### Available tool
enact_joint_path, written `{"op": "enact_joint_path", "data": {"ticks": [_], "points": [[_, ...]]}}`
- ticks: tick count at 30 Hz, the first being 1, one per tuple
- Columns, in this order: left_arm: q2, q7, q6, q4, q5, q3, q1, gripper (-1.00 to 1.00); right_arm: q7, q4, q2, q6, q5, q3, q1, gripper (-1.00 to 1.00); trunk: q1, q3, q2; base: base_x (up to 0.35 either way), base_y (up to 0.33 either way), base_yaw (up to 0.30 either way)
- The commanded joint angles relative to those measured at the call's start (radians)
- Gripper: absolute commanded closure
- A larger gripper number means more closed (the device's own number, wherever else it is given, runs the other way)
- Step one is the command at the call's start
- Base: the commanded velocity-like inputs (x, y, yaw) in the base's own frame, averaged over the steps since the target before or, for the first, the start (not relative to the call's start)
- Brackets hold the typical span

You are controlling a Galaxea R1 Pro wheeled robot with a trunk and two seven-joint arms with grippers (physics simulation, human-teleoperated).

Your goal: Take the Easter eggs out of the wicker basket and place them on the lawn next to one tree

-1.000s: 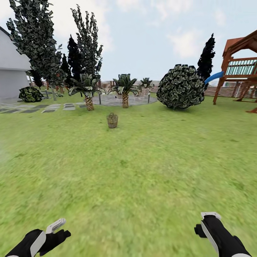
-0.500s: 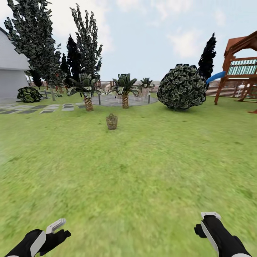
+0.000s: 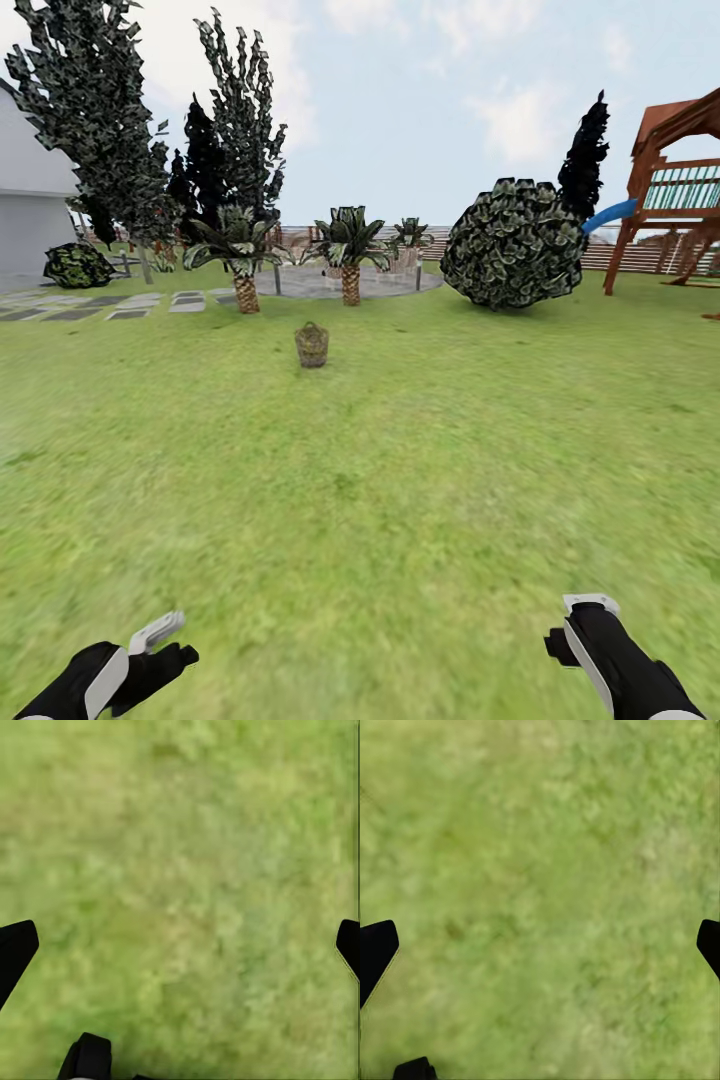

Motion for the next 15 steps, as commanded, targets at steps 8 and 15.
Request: {"op": "enact_joint_path", "data": {"ticks": [8,15], "points": [[-0.002,-0.003,0.007,-0.001,0.0,0.007,0.0,-1.0,-0.004,-0.001,-0.001,0.004,-0.003,0.0,0.0,-1.0,0.001,-0.001,-0.001,0.325,0.0,0.0],[-0.002,-0.001,0.007,-0.001,0.0,0.007,0.0,-1.0,-0.004,-0.001,-0.001,0.004,-0.003,0.0,0.0,-1.0,0.001,-0.001,-0.001,0.325,0.0,0.0]]}}
